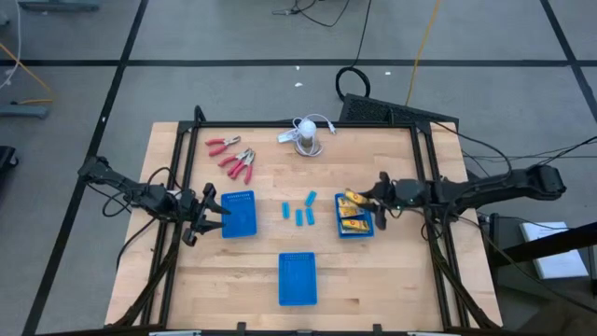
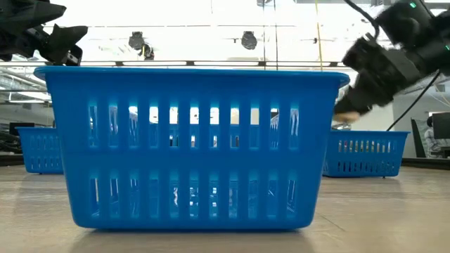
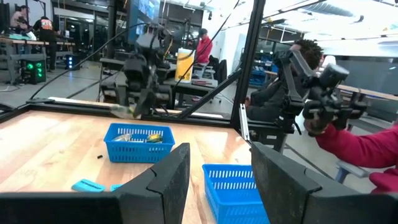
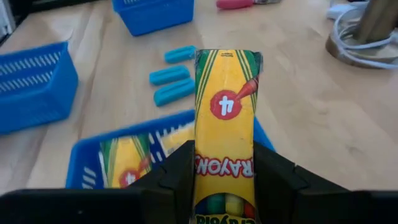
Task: Pick & Place School Supplies
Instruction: Put the yellow crayon box into the top right blue bin
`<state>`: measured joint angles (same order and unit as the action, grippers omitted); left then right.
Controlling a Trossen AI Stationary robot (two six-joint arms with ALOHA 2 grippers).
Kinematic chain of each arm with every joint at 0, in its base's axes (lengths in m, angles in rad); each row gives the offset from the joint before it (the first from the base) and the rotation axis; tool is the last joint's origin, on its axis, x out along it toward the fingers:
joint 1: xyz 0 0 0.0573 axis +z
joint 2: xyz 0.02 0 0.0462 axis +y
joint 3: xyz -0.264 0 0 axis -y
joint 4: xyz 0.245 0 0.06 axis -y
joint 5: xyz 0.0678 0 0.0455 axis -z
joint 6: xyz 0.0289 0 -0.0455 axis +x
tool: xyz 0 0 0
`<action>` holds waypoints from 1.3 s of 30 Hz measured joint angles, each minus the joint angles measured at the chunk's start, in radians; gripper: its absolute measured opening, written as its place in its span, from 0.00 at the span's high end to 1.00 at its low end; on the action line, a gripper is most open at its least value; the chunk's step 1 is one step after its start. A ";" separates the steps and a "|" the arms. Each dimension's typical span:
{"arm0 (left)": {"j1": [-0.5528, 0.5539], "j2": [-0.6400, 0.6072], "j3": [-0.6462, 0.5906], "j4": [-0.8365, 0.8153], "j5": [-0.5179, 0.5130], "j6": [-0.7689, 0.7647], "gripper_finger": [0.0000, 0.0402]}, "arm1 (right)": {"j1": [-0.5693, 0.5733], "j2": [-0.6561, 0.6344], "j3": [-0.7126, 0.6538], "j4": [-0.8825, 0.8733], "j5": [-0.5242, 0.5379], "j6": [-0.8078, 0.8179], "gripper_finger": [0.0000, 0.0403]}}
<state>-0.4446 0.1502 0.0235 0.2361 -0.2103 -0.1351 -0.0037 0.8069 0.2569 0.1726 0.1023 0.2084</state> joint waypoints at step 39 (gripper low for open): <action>0.000 0.000 0.000 0.000 0.000 0.000 0.57 | 0.187 0.181 -0.231 0.422 0.054 -0.030 0.70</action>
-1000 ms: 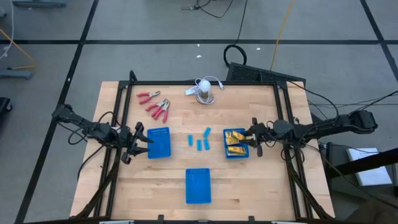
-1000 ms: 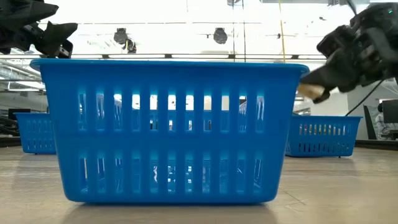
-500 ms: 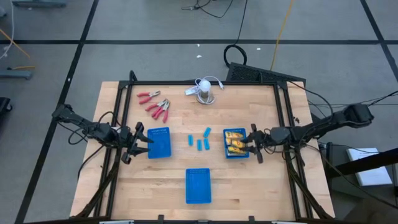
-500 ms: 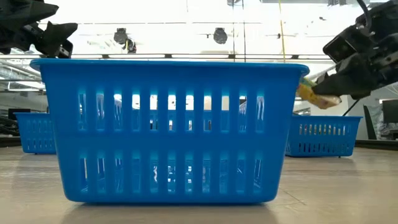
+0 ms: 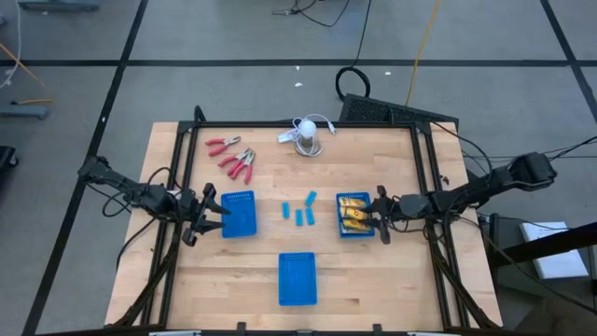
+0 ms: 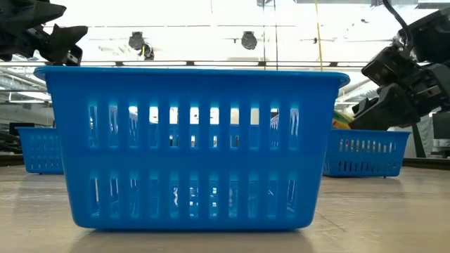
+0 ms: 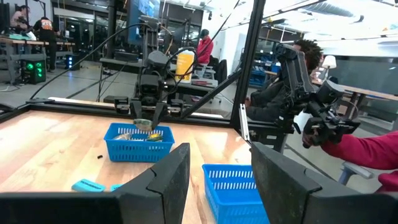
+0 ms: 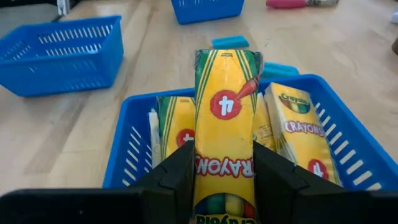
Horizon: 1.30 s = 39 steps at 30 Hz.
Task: Pick & Place School Supplies
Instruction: Put the yellow crayon box into the top right blue bin, then put the blue eraser into the bottom blue bin
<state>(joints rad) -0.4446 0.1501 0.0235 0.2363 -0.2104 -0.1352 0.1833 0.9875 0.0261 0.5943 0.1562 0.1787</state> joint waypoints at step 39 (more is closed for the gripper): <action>0.001 0.000 0.000 -0.001 0.000 0.000 0.57 | 0.070 0.170 0.410 -0.127 0.201 -0.114 0.40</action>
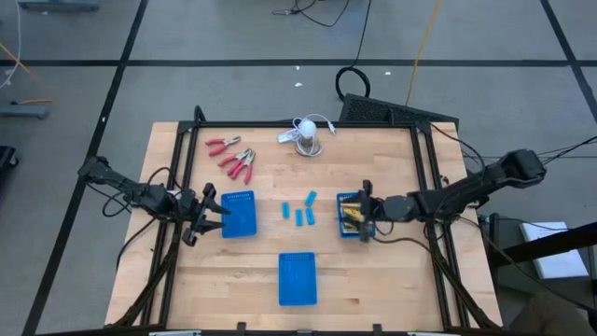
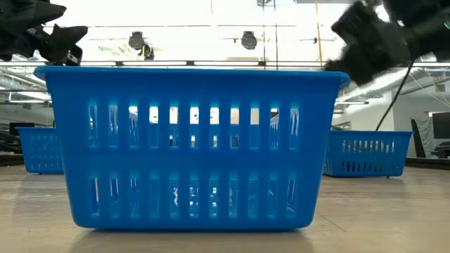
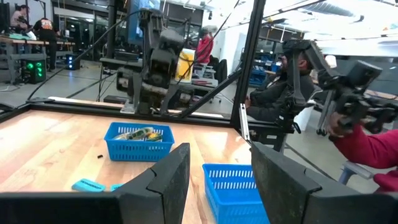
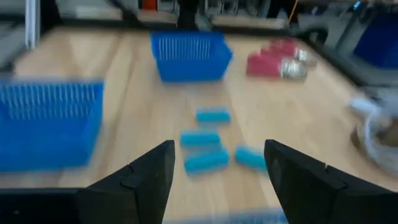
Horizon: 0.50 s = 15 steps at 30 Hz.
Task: Pick & Place School Supplies
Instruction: Put the blue eraser into the bottom blue bin
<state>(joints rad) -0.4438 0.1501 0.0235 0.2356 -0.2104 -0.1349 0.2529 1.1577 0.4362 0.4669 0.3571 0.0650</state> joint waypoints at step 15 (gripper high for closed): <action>-0.001 0.000 0.000 0.000 0.000 0.000 0.57 | -0.148 0.353 0.451 -0.396 -0.069 -0.023 0.40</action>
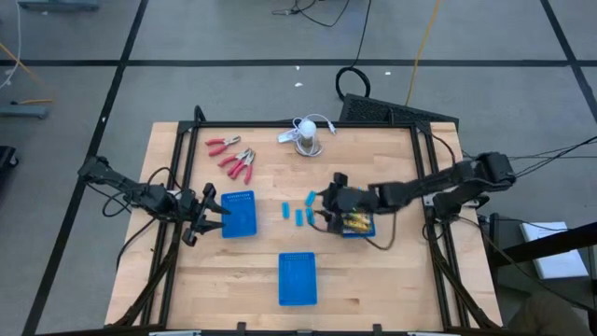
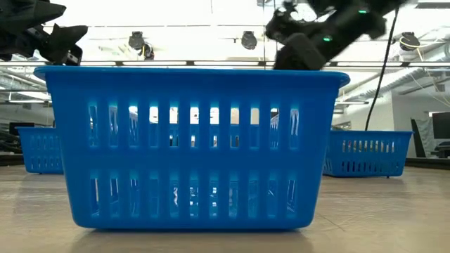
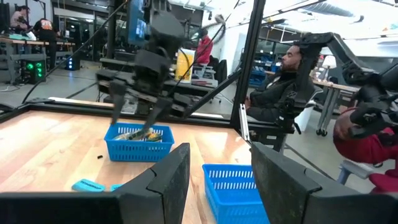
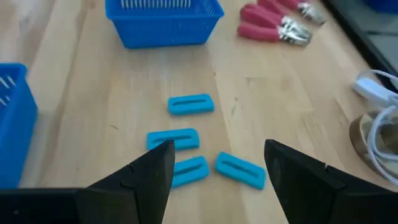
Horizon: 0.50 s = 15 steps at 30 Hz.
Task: Pick & Place School Supplies
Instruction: Put the blue eraser into the bottom blue bin
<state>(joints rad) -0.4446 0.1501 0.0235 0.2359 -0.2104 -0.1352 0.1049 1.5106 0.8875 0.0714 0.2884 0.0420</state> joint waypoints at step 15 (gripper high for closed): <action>0.000 0.000 0.000 0.000 0.000 0.000 0.57 | -0.360 0.194 0.204 -0.207 -0.403 -0.308 0.40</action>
<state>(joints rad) -0.4446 0.1501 0.0235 0.2363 -0.2104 -0.1352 -0.2553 1.7049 1.0920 -0.1353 -0.1141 -0.2657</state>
